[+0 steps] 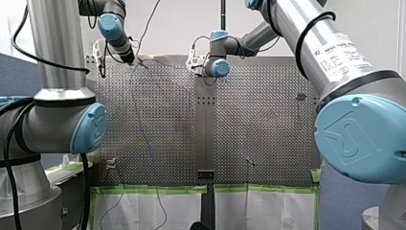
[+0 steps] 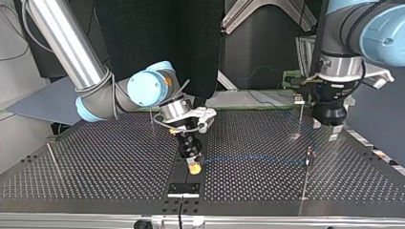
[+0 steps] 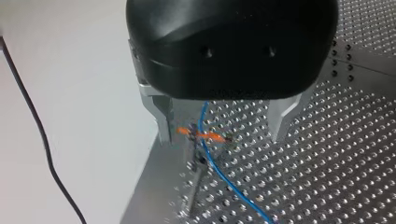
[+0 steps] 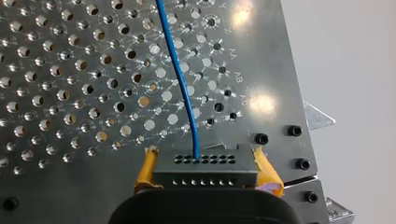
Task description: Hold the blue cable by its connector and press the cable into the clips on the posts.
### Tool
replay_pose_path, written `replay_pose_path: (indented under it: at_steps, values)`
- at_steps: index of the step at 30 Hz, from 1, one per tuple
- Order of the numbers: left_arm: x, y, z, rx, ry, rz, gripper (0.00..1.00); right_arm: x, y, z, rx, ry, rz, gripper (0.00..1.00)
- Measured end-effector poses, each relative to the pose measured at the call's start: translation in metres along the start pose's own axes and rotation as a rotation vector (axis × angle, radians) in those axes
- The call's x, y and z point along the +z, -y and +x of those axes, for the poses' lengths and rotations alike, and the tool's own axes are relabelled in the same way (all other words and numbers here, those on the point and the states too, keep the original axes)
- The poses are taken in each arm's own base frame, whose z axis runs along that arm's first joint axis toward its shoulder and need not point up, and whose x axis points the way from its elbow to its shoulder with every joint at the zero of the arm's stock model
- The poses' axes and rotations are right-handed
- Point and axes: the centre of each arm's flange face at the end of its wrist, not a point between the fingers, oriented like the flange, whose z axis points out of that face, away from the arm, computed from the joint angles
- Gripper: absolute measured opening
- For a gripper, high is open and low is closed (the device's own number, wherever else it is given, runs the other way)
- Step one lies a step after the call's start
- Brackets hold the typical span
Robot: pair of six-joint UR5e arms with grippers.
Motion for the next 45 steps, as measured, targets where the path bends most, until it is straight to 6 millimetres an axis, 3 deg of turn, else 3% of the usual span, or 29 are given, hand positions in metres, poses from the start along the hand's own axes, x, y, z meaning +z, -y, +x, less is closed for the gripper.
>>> replay_pose_path:
  at_steps: [15, 45]
  values:
    - [0.005, 0.015, 0.019, 0.132, 0.015, 0.047, 1.00, -0.002, -0.003, -0.002, 0.003, 0.018, -0.028, 0.00]
    - [0.012, 0.024, 0.021, 0.298, 0.074, 0.040, 1.00, -0.004, -0.004, -0.004, 0.003, 0.032, -0.037, 0.00]
